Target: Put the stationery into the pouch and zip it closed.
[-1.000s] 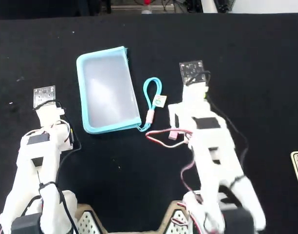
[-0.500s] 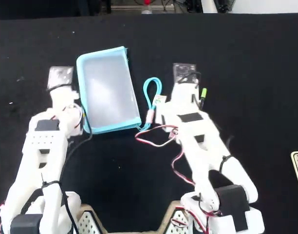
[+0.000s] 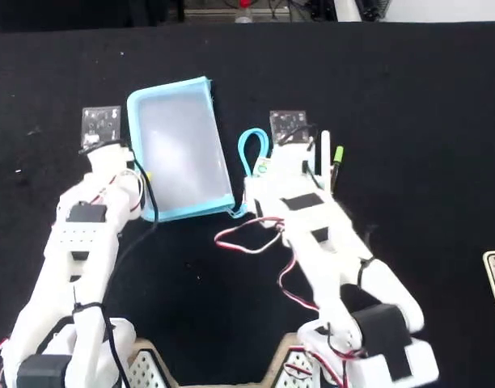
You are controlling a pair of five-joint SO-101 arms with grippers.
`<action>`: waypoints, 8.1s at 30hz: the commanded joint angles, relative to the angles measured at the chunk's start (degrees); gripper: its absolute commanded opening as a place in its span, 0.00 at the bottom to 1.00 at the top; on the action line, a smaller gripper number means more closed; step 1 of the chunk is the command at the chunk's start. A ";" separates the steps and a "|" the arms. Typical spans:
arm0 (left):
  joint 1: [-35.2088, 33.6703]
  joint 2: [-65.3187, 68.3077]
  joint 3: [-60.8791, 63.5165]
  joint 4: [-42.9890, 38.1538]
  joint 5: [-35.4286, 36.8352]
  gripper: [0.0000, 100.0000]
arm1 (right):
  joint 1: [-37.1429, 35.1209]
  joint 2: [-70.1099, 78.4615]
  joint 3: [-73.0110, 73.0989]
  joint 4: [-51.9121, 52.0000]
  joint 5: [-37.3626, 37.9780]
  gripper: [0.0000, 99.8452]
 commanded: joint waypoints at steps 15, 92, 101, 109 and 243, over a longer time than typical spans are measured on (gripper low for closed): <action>0.31 -0.26 10.07 -14.42 2.46 0.16 | -2.90 14.99 -15.87 7.82 -0.53 0.14; 0.22 -0.26 10.68 -14.42 2.02 0.16 | -3.25 -20.62 22.02 -2.90 44.75 0.13; 0.22 -0.26 10.68 -14.42 2.02 0.16 | -2.99 -20.62 22.02 -2.20 48.97 0.06; 0.31 -0.26 10.68 -14.51 2.02 0.16 | -3.08 -21.05 16.31 6.24 44.57 0.01; -6.81 -0.88 10.33 -14.68 2.29 0.16 | -9.14 -15.16 6.99 26.99 75.78 0.02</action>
